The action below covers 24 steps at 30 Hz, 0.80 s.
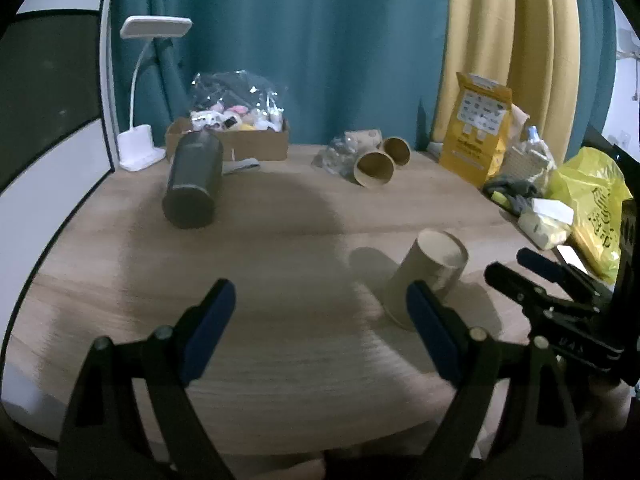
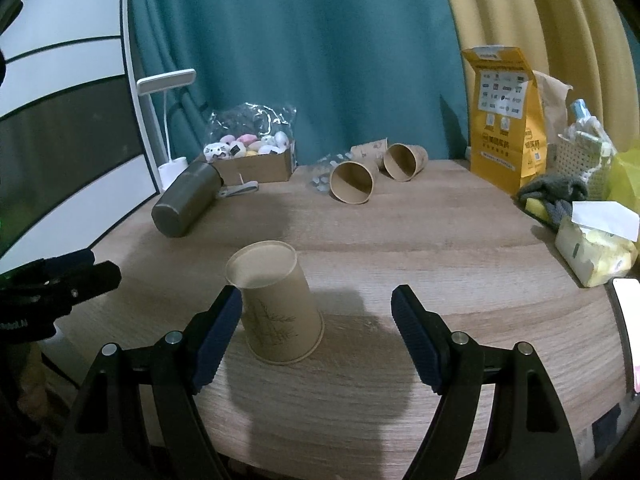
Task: Flip cup upside down
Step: 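Open the right tool and pull back from the upside-down cup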
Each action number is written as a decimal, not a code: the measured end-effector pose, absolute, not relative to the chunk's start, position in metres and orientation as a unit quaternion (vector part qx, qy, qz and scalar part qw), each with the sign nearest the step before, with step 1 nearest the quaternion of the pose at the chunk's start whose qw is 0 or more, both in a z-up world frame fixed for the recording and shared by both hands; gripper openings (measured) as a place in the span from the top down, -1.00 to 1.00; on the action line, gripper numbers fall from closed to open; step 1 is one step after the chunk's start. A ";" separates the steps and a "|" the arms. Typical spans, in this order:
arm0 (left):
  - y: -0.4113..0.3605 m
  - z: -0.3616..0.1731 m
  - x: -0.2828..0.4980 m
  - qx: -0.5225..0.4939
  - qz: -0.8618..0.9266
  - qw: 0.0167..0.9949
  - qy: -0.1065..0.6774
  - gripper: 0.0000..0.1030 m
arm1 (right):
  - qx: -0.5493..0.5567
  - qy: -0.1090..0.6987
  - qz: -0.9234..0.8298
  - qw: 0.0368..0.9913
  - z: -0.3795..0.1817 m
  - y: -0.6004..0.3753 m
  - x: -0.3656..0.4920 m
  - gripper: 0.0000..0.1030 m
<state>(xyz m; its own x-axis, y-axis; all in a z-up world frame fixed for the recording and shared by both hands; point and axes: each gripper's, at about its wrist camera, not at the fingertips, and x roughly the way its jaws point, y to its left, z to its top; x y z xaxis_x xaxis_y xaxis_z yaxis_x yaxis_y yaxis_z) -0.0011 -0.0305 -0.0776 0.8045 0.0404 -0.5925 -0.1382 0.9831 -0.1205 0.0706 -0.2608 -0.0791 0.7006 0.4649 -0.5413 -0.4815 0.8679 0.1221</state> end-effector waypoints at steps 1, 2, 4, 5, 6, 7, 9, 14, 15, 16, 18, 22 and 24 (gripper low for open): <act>-0.031 -0.078 -0.001 -0.079 0.047 0.947 0.309 -0.72 | -0.014 0.290 0.256 0.922 -0.079 -0.260 0.071 -0.55; -0.031 -0.078 0.000 -0.079 0.045 0.946 0.310 -0.72 | -0.014 0.290 0.257 0.922 -0.078 -0.260 0.071 -0.55; -0.030 -0.079 0.000 -0.080 0.046 0.946 0.311 -0.72 | -0.016 0.290 0.257 0.922 -0.078 -0.261 0.071 -0.55; -0.030 -0.079 0.000 -0.081 0.046 0.946 0.310 -0.72 | -0.016 0.289 0.257 0.922 -0.078 -0.261 0.071 -0.55; -0.029 -0.079 0.000 -0.082 0.046 0.946 0.310 -0.72 | -0.016 0.288 0.256 0.922 -0.079 -0.261 0.070 -0.55; -0.028 -0.079 0.000 -0.084 0.045 0.946 0.310 -0.72 | -0.016 0.288 0.257 0.922 -0.079 -0.261 0.071 -0.55; -0.027 -0.080 0.000 -0.087 0.042 0.946 0.311 -0.72 | -0.016 0.291 0.256 0.922 -0.079 -0.261 0.071 -0.55; -0.026 -0.081 0.002 -0.089 0.043 0.945 0.312 -0.72 | -0.016 0.294 0.257 0.921 -0.079 -0.260 0.072 -0.55; -0.026 -0.081 0.003 -0.089 0.044 0.945 0.312 -0.72 | -0.016 0.294 0.256 0.921 -0.079 -0.260 0.073 -0.55; -0.026 -0.081 0.003 -0.088 0.045 0.945 0.312 -0.72 | -0.017 0.294 0.256 0.921 -0.079 -0.260 0.073 -0.55; -0.026 -0.081 0.004 -0.089 0.047 0.944 0.313 -0.72 | -0.017 0.294 0.255 0.921 -0.079 -0.260 0.073 -0.55; -0.027 -0.081 0.005 -0.088 0.052 0.945 0.312 -0.72 | -0.017 0.295 0.255 0.921 -0.079 -0.261 0.074 -0.55; -0.026 -0.081 0.005 -0.088 0.052 0.945 0.311 -0.72 | -0.017 0.295 0.255 0.921 -0.079 -0.260 0.075 -0.55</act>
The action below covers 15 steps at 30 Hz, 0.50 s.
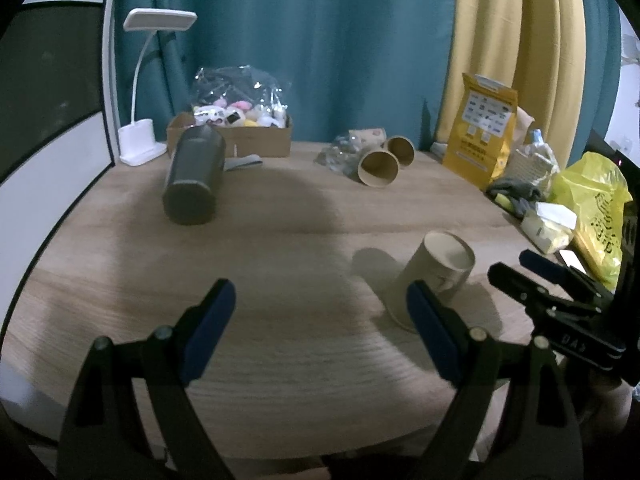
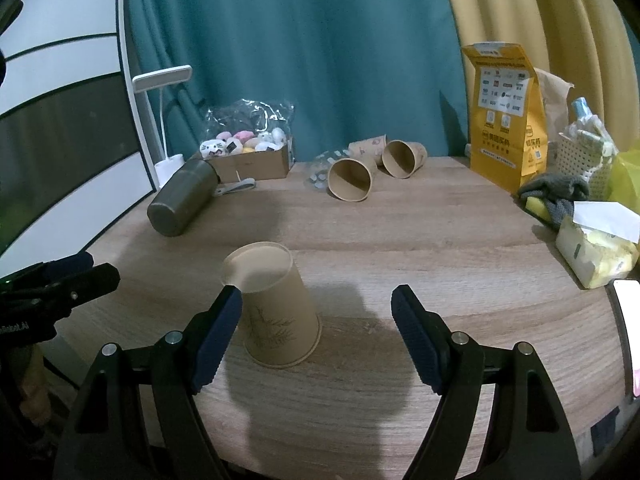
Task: Flip cup upside down
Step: 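Open the right tool and pull back from the upside-down cup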
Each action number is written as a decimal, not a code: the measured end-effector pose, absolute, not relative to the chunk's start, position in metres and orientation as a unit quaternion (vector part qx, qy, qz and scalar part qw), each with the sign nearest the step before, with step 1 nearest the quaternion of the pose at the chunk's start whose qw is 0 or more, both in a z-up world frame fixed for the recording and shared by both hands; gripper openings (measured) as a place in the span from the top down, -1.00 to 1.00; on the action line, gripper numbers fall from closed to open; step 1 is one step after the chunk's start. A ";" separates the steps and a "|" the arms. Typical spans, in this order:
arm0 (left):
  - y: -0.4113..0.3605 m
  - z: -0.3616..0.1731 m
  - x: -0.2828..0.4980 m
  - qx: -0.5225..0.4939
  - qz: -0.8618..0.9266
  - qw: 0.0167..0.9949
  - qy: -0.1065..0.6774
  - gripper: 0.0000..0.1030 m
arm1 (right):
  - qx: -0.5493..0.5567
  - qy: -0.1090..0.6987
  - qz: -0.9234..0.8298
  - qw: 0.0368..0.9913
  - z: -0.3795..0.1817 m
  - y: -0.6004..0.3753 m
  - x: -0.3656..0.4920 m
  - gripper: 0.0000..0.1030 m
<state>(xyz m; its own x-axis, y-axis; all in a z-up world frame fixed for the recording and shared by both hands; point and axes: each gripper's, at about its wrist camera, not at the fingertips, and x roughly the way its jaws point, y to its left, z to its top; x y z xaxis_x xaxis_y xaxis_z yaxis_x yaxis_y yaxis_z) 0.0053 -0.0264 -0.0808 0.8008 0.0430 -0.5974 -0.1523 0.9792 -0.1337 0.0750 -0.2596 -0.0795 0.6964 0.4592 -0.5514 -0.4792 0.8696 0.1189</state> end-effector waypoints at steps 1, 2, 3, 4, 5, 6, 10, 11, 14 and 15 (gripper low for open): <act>-0.026 -0.081 0.005 -0.089 0.051 0.945 0.311 -0.72 | -0.017 0.296 0.255 0.921 -0.080 -0.260 0.075 -0.55; -0.027 -0.081 0.005 -0.089 0.050 0.945 0.311 -0.72 | -0.016 0.296 0.255 0.920 -0.079 -0.260 0.075 -0.55; -0.027 -0.081 0.005 -0.088 0.050 0.945 0.311 -0.72 | -0.016 0.296 0.256 0.920 -0.079 -0.260 0.076 -0.55; -0.027 -0.080 0.006 -0.088 0.050 0.945 0.310 -0.72 | -0.016 0.297 0.256 0.920 -0.079 -0.260 0.076 -0.55; -0.027 -0.080 0.006 -0.088 0.050 0.945 0.310 -0.72 | -0.016 0.297 0.256 0.920 -0.079 -0.260 0.076 -0.55; -0.027 -0.080 0.006 -0.088 0.049 0.946 0.309 -0.72 | -0.016 0.298 0.256 0.919 -0.079 -0.260 0.075 -0.55; -0.026 -0.080 0.004 -0.087 0.050 0.947 0.306 -0.72 | -0.016 0.297 0.256 0.920 -0.079 -0.260 0.076 -0.55; -0.025 -0.079 0.004 -0.087 0.051 0.947 0.305 -0.72 | -0.016 0.297 0.255 0.920 -0.079 -0.260 0.076 -0.55; -0.025 -0.078 0.003 -0.087 0.053 0.947 0.303 -0.72 | -0.016 0.297 0.255 0.920 -0.079 -0.260 0.076 -0.55; -0.025 -0.078 0.003 -0.086 0.053 0.947 0.303 -0.72 | -0.016 0.296 0.255 0.920 -0.079 -0.260 0.076 -0.55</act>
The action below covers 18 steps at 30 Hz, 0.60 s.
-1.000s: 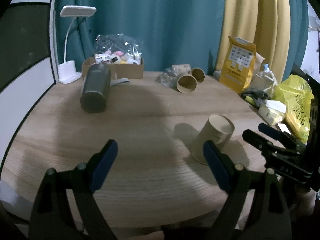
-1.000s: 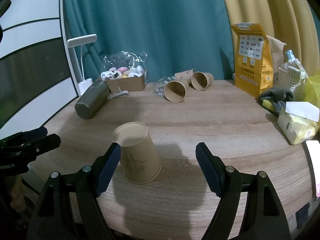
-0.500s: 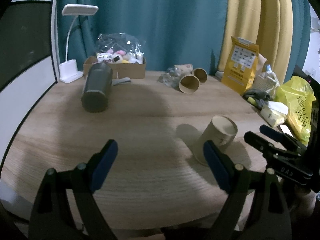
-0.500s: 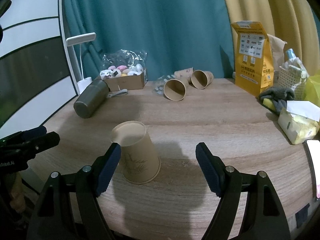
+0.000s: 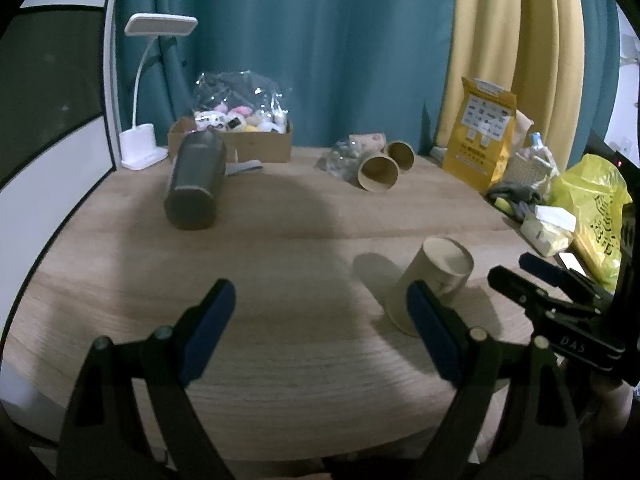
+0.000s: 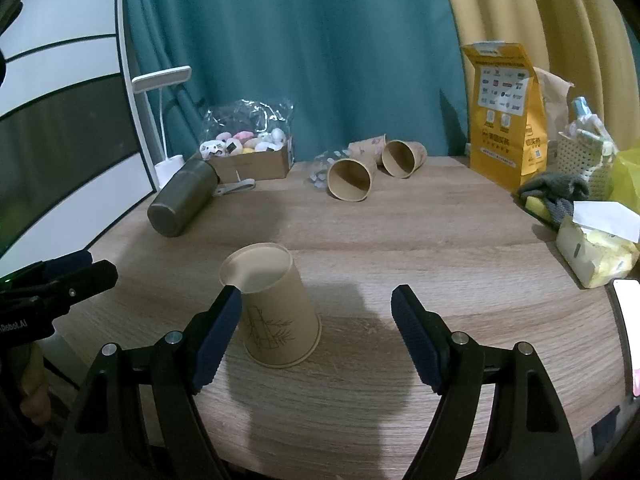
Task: Flip cup upside down
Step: 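Open the right tool and pull back from the upside-down cup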
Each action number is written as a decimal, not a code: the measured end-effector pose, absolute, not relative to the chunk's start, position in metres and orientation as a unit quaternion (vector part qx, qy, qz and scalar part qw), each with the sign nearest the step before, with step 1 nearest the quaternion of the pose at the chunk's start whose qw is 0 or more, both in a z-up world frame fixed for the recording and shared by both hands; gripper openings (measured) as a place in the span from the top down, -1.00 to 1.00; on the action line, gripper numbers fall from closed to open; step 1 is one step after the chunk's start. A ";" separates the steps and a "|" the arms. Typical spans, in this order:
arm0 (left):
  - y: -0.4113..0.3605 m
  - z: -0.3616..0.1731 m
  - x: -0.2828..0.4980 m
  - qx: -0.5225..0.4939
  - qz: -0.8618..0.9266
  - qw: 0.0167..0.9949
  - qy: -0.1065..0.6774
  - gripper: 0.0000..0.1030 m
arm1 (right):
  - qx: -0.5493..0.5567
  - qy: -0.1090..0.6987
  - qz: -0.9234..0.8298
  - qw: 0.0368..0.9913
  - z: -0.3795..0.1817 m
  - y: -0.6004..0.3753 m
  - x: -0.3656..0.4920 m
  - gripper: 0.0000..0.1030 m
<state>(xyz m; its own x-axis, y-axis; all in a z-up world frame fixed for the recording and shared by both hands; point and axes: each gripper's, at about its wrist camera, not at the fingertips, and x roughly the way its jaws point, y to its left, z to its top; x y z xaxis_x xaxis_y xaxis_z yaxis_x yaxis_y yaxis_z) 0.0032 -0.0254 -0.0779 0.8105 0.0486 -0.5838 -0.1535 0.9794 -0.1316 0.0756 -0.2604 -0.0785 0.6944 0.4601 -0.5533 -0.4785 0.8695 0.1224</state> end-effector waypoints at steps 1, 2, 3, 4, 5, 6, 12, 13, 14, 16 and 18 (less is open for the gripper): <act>-0.026 -0.078 0.003 -0.086 0.053 0.947 0.303 -0.72 | -0.016 0.296 0.255 0.920 -0.078 -0.260 0.076 -0.55; -0.026 -0.078 0.003 -0.087 0.053 0.947 0.303 -0.72 | -0.016 0.296 0.255 0.920 -0.078 -0.261 0.076 -0.55; -0.026 -0.078 0.003 -0.087 0.053 0.947 0.303 -0.72 | -0.016 0.296 0.254 0.921 -0.078 -0.260 0.076 -0.55; -0.026 -0.078 0.003 -0.087 0.053 0.947 0.303 -0.72 | -0.015 0.295 0.254 0.921 -0.078 -0.261 0.075 -0.55; -0.026 -0.078 0.003 -0.087 0.053 0.947 0.303 -0.72 | -0.015 0.295 0.254 0.921 -0.078 -0.261 0.076 -0.55; -0.026 -0.078 0.004 -0.087 0.053 0.947 0.304 -0.72 | -0.015 0.296 0.253 0.921 -0.078 -0.261 0.076 -0.55; -0.027 -0.079 0.005 -0.087 0.052 0.946 0.308 -0.72 | -0.014 0.294 0.254 0.921 -0.077 -0.263 0.076 -0.55; -0.027 -0.079 0.005 -0.087 0.052 0.946 0.309 -0.72 | -0.014 0.294 0.253 0.921 -0.077 -0.262 0.077 -0.55; -0.028 -0.079 0.005 -0.086 0.052 0.946 0.309 -0.72 | -0.015 0.295 0.253 0.921 -0.077 -0.262 0.077 -0.55; -0.029 -0.079 0.006 -0.085 0.046 0.947 0.307 -0.72 | -0.014 0.296 0.253 0.921 -0.077 -0.262 0.077 -0.55; -0.031 -0.079 0.007 -0.082 0.046 0.947 0.307 -0.72 | -0.013 0.296 0.253 0.921 -0.076 -0.263 0.078 -0.55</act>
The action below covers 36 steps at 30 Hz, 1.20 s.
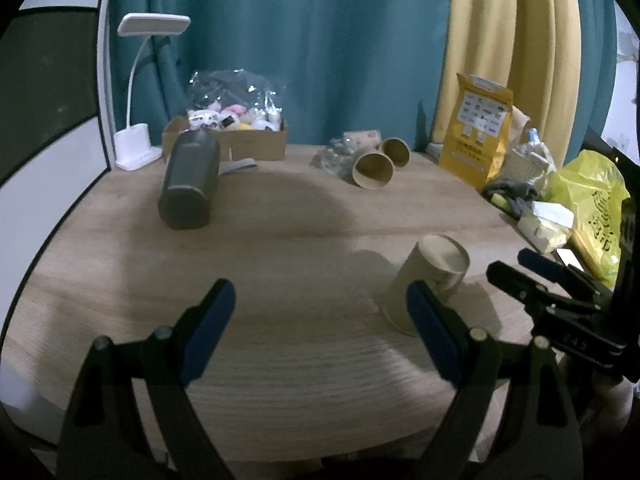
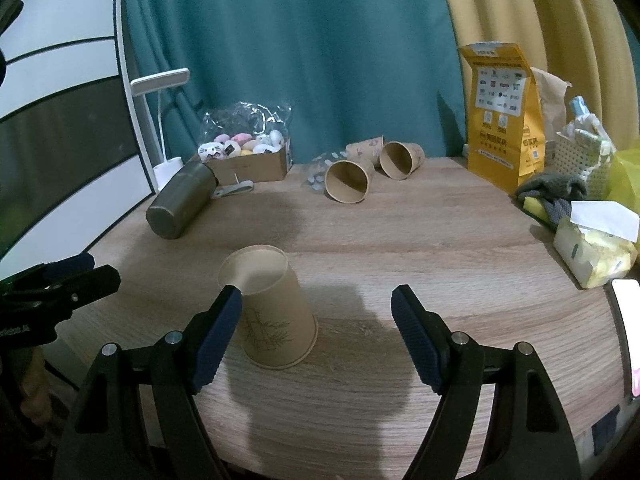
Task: Flip cup upside down
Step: 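Open the right tool and pull back from the upside-down cup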
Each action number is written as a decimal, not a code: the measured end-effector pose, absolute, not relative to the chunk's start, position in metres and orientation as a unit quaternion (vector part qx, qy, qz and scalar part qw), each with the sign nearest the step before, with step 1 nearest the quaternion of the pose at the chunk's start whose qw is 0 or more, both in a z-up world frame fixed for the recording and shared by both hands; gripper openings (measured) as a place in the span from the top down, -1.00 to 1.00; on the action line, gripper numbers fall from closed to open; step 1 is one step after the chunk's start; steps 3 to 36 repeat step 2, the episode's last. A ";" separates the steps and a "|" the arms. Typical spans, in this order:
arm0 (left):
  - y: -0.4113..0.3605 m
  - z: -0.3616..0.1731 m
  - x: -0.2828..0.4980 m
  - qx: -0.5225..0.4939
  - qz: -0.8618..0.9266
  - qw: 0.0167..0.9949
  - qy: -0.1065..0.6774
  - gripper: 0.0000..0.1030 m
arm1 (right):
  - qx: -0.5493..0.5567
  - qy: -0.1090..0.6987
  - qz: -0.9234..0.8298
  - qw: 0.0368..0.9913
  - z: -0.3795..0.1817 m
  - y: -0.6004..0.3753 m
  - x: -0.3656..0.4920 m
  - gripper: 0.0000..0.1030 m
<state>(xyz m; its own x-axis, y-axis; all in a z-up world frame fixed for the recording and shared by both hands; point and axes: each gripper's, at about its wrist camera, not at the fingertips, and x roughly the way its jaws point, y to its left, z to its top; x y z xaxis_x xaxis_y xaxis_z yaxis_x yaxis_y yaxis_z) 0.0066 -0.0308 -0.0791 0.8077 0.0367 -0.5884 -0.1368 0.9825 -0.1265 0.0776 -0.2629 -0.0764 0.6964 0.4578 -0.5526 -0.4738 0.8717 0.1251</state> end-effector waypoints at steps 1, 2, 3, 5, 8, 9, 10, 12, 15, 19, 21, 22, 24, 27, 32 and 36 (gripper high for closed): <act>-0.030 -0.079 0.007 -0.081 0.045 0.947 0.307 -0.72 | -0.013 0.297 0.253 0.921 -0.076 -0.263 0.078 -0.55; -0.030 -0.080 0.009 -0.080 0.042 0.946 0.310 -0.72 | -0.012 0.297 0.253 0.921 -0.076 -0.264 0.079 -0.55; -0.030 -0.080 0.009 -0.080 0.042 0.946 0.310 -0.72 | -0.012 0.297 0.253 0.921 -0.076 -0.264 0.079 -0.55; -0.030 -0.080 0.009 -0.080 0.042 0.946 0.310 -0.72 | -0.012 0.297 0.253 0.921 -0.076 -0.264 0.079 -0.55; -0.030 -0.080 0.009 -0.080 0.042 0.946 0.310 -0.72 | -0.012 0.297 0.253 0.921 -0.076 -0.264 0.079 -0.55; -0.030 -0.080 0.009 -0.080 0.042 0.946 0.310 -0.72 | -0.012 0.297 0.253 0.921 -0.076 -0.264 0.079 -0.55; -0.030 -0.080 0.009 -0.080 0.042 0.946 0.310 -0.72 | -0.012 0.297 0.253 0.921 -0.076 -0.264 0.079 -0.55; -0.030 -0.080 0.009 -0.080 0.042 0.946 0.310 -0.72 | -0.012 0.297 0.253 0.921 -0.076 -0.264 0.079 -0.55; -0.030 -0.080 0.009 -0.080 0.042 0.946 0.310 -0.72 | -0.012 0.297 0.253 0.921 -0.076 -0.264 0.079 -0.55; -0.030 -0.080 0.009 -0.080 0.042 0.946 0.310 -0.72 | -0.012 0.297 0.253 0.921 -0.076 -0.264 0.079 -0.55; -0.030 -0.080 0.009 -0.080 0.042 0.946 0.310 -0.72 | -0.012 0.297 0.253 0.921 -0.076 -0.264 0.079 -0.55; -0.030 -0.080 0.009 -0.080 0.042 0.946 0.310 -0.72 | -0.012 0.297 0.253 0.921 -0.076 -0.264 0.079 -0.55; -0.030 -0.080 0.009 -0.080 0.042 0.946 0.310 -0.72 | -0.012 0.297 0.253 0.921 -0.076 -0.264 0.079 -0.55; -0.030 -0.080 0.009 -0.080 0.042 0.946 0.310 -0.72 | -0.012 0.297 0.253 0.921 -0.076 -0.264 0.079 -0.55; -0.030 -0.080 0.009 -0.080 0.042 0.946 0.310 -0.72 | -0.012 0.297 0.253 0.921 -0.076 -0.264 0.079 -0.55; -0.030 -0.080 0.009 -0.080 0.042 0.946 0.310 -0.72 | -0.012 0.297 0.253 0.921 -0.076 -0.264 0.079 -0.55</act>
